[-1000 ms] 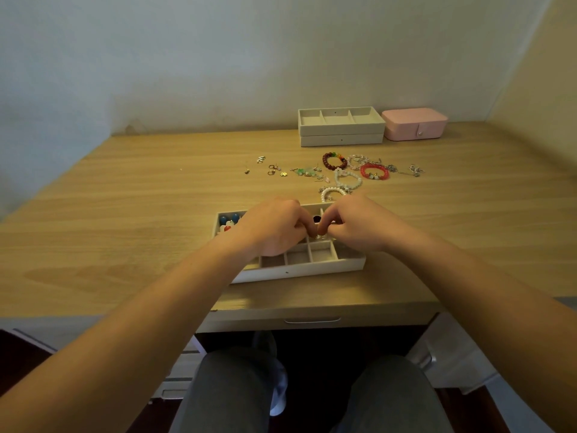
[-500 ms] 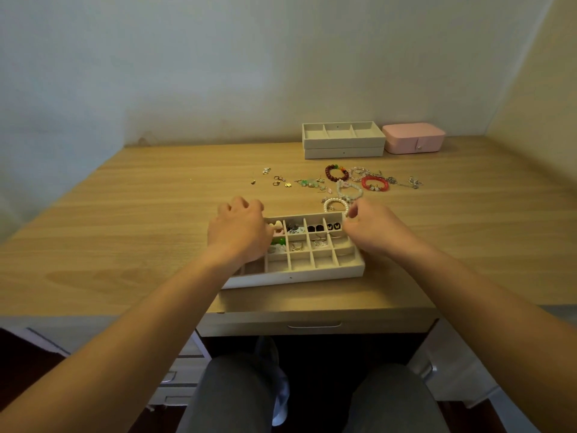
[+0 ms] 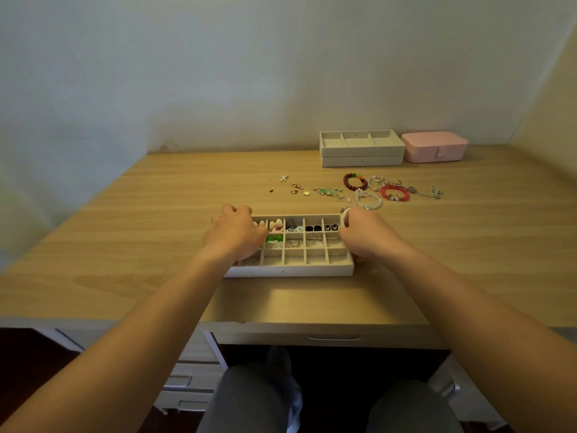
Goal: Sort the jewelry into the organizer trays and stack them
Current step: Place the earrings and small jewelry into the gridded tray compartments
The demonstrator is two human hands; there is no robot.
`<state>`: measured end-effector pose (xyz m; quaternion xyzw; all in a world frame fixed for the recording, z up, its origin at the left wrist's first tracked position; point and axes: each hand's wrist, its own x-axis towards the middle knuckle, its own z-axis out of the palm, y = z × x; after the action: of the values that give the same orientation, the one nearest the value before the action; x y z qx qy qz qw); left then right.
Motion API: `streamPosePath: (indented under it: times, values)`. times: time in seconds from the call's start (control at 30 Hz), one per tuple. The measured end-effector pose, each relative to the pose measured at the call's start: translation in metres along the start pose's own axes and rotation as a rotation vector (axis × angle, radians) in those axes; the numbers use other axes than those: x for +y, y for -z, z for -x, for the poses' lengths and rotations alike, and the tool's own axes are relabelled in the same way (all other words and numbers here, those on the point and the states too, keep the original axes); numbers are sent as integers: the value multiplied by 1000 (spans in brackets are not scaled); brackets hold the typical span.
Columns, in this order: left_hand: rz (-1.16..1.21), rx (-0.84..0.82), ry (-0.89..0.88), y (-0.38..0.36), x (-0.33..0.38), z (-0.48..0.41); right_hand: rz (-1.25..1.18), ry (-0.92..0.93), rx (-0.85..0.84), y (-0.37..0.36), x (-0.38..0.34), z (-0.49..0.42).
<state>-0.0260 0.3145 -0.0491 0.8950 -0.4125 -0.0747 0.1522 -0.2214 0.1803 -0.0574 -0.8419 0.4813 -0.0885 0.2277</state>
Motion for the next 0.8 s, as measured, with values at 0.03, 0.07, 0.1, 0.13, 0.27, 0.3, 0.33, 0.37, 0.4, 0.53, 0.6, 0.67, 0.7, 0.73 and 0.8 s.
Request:
streamPosePath:
  times: [0.03,0.07,0.1,0.13,0.27,0.3,0.33,0.37,0.4,0.53,0.6,0.67,0.7,0.73,0.8]
  values:
    - [8,5,1,0,-1,-4,19,6,6,-1,-1,-4]
    - [14,13,4,0,-2,-8,55,16,17,0,-4,-8]
    - [14,22,6,0,-3,-11,107,22,46,0,-5,-12]
    - [7,37,11,1,-3,-14,158,19,96,2,-6,-16]
    - [20,97,-3,3,1,-36,194,58,267,9,-17,-42]
    - [44,100,-14,3,4,-43,146,90,253,10,-22,-51]
    - [64,100,-29,3,7,-49,93,126,223,11,-26,-60]
    - [79,101,-43,4,11,-55,43,154,187,11,-31,-66]
    - [92,105,-55,4,14,-63,7,171,155,9,-35,-76]
    - [160,91,-83,3,27,-92,-31,188,90,-2,-48,-113]
    - [215,57,-83,2,32,-105,-51,195,84,-6,-53,-128]
    - [281,35,-83,1,34,-118,-50,219,77,-9,-58,-142]
    - [315,29,-86,1,35,-123,-39,234,67,-10,-60,-149]
    - [349,23,-90,1,35,-126,-22,244,53,-11,-61,-153]
    - [410,17,-102,-2,33,-133,6,249,39,-13,-64,-165]
